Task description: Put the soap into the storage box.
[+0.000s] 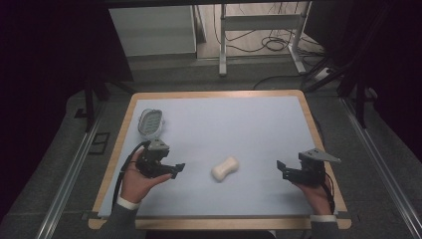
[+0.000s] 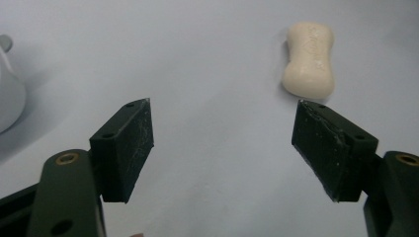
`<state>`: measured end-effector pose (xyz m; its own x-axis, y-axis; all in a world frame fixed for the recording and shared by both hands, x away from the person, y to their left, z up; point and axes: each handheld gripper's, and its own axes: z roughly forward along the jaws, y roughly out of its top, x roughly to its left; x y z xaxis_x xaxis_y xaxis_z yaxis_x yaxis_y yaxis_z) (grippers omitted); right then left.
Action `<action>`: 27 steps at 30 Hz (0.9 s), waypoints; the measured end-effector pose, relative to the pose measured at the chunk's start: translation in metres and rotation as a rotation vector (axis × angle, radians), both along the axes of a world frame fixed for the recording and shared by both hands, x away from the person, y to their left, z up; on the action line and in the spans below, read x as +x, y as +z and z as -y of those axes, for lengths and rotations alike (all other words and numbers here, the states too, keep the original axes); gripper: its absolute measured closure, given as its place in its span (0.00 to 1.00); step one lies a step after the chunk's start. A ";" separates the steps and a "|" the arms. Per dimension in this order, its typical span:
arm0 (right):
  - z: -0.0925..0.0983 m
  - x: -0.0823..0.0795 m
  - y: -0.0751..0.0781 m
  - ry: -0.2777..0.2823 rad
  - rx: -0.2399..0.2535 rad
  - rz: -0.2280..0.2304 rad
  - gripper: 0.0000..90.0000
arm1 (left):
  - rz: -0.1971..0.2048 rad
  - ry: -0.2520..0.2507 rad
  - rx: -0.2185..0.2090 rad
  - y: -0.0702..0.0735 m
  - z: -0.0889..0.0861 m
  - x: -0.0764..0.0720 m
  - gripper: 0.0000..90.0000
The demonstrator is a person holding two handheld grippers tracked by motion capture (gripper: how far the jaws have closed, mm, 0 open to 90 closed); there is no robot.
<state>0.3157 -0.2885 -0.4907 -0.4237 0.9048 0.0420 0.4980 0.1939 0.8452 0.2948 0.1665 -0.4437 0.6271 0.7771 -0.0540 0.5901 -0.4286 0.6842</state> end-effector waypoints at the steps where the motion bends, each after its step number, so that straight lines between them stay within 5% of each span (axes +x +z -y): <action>1: 0.000 0.000 0.000 0.000 -0.002 0.001 0.12 | -0.001 -0.005 0.002 0.001 0.003 0.001 0.27; 27: 0.003 0.001 -0.001 0.002 -0.006 -0.011 0.12 | -0.042 -0.122 0.043 -0.003 0.068 0.020 0.28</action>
<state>0.3166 -0.2919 -0.4914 -0.4248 0.9043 0.0416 0.5068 0.1995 0.8387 0.3147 0.0988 -0.4471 0.7148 0.6975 -0.0508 0.5598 -0.5271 0.6394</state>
